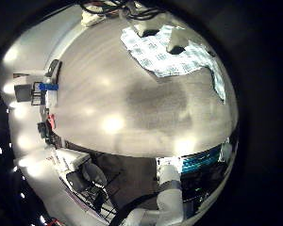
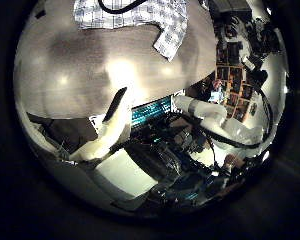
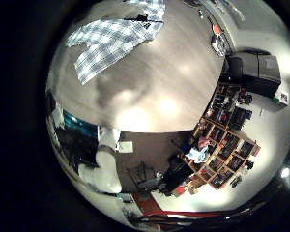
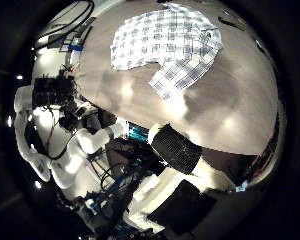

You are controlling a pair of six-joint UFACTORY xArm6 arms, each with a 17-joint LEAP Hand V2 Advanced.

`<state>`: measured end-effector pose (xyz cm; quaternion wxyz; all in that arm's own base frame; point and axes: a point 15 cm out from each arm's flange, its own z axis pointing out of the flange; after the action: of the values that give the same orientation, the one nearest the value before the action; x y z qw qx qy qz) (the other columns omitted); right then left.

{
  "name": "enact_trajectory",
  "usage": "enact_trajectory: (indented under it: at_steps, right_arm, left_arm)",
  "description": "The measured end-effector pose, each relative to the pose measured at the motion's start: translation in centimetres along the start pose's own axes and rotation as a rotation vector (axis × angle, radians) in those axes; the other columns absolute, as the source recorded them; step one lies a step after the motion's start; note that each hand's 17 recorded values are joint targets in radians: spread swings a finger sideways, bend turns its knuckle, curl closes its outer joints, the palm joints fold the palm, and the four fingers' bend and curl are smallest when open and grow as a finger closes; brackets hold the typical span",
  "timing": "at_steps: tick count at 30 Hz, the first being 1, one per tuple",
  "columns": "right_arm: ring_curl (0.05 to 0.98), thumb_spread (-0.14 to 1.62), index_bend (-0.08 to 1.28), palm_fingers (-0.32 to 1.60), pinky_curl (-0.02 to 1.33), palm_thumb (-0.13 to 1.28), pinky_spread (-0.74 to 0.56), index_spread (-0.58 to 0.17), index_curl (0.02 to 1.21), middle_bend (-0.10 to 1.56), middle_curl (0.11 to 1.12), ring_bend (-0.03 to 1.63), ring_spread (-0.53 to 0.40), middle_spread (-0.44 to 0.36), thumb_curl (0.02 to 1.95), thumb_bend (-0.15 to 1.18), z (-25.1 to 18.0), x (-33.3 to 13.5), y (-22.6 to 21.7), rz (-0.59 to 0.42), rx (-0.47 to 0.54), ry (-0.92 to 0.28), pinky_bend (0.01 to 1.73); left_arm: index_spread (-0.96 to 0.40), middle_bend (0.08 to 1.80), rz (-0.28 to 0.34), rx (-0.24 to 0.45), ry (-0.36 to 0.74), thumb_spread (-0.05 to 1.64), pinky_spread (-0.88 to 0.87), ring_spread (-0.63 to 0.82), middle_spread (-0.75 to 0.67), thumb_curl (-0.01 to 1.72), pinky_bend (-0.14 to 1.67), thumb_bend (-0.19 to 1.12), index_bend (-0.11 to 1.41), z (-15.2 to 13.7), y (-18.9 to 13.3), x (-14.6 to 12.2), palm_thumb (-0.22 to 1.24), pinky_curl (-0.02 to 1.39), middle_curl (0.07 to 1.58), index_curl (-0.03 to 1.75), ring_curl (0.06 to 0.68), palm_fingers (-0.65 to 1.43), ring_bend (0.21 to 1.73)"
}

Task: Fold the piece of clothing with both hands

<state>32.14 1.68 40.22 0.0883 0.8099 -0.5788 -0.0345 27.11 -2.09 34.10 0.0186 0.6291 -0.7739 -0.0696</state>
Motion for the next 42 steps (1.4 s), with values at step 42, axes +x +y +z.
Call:
enact_trajectory:
  at_steps: [42]
  right_arm:
    - [0.183,1.32,0.17,0.31,0.10,0.44,0.34,-0.402,0.30,0.38,0.37,0.75,-0.052,-0.079,0.29,-0.01,2.4,0.3,-0.1,0.042,-0.094,-0.016,0.72]
  left_arm:
    - [-0.12,0.17,0.067,-0.159,-0.026,1.08,0.31,0.33,0.19,0.30,0.38,-0.02,0.26,14.1,-15.3,-3.8,0.35,0.36,0.31,0.37,0.209,0.12,0.64]
